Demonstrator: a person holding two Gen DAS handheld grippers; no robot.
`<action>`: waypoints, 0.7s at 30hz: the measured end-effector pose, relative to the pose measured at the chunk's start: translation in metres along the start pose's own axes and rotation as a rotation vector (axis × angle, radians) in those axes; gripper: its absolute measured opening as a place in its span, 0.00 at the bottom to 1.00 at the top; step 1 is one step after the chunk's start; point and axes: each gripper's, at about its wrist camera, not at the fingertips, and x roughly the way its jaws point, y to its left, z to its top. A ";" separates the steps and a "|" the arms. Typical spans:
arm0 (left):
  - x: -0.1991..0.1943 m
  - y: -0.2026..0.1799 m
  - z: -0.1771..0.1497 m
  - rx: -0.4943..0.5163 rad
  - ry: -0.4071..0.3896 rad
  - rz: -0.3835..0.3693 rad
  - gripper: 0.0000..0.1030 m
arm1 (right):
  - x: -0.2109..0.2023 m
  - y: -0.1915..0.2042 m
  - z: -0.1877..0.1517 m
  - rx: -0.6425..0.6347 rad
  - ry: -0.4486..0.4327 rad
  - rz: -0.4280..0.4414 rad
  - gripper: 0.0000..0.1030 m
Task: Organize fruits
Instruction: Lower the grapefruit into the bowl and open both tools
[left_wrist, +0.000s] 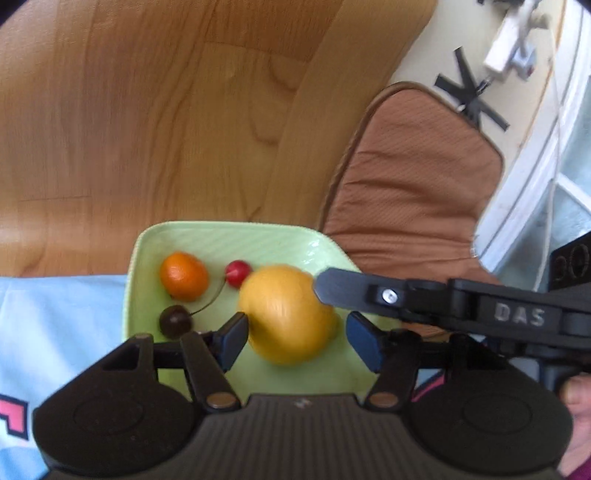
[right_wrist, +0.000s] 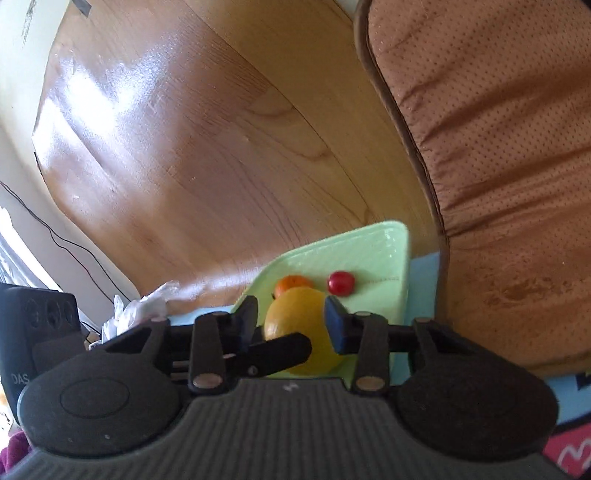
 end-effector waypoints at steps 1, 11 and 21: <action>-0.008 -0.002 0.000 0.013 -0.025 -0.005 0.57 | -0.005 0.003 0.001 -0.012 -0.033 -0.003 0.43; -0.139 0.021 -0.066 -0.105 -0.198 0.093 0.64 | -0.063 0.041 -0.027 -0.102 -0.044 0.054 0.42; -0.177 0.010 -0.161 -0.153 -0.132 0.242 0.67 | -0.084 0.102 -0.137 -0.381 0.121 -0.069 0.42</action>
